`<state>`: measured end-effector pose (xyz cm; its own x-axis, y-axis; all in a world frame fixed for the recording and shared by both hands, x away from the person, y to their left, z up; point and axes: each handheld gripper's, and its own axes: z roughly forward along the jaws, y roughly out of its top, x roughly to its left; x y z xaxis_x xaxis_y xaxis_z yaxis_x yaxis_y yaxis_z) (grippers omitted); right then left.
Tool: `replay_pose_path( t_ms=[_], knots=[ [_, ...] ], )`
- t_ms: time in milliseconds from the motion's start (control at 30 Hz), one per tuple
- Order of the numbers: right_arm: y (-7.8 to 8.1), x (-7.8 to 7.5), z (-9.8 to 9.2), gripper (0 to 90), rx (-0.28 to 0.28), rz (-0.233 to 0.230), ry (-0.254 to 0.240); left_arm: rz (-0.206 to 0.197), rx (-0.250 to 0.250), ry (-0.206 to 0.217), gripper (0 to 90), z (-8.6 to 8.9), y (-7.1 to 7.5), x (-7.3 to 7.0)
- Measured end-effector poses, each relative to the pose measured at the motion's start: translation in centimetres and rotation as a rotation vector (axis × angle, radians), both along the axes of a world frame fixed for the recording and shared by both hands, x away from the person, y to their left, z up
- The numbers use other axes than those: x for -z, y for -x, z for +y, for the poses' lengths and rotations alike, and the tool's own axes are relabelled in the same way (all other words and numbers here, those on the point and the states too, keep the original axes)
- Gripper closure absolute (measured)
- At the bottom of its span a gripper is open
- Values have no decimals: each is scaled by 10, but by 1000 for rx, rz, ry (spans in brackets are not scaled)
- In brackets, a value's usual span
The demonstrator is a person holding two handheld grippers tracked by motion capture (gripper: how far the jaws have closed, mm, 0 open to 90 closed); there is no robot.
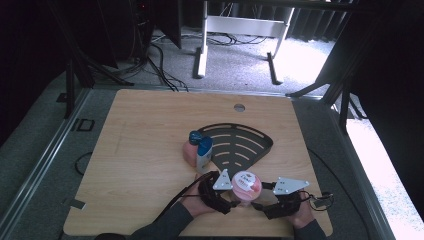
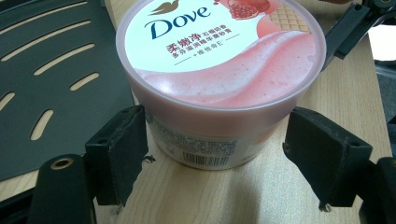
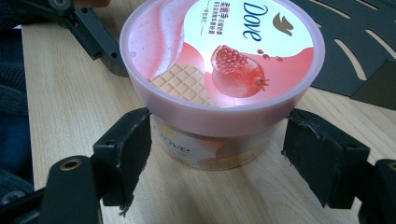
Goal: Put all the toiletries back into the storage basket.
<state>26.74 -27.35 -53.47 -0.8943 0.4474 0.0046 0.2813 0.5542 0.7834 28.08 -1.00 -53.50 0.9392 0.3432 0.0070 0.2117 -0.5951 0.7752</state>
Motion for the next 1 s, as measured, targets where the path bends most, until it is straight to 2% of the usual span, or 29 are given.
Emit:
replay_pose_path(
  t_ms=[500,567,1000],
  knots=[
    [0,-1,0,234,-4,6,8,1,3,-11,221,-1,1,-2],
    [1,-2,0,233,-6,7,10,-3,6,-21,222,-1,2,-3],
    [4,-10,-3,224,2,-7,-2,-30,2,-23,224,-5,5,-15]
  ],
)
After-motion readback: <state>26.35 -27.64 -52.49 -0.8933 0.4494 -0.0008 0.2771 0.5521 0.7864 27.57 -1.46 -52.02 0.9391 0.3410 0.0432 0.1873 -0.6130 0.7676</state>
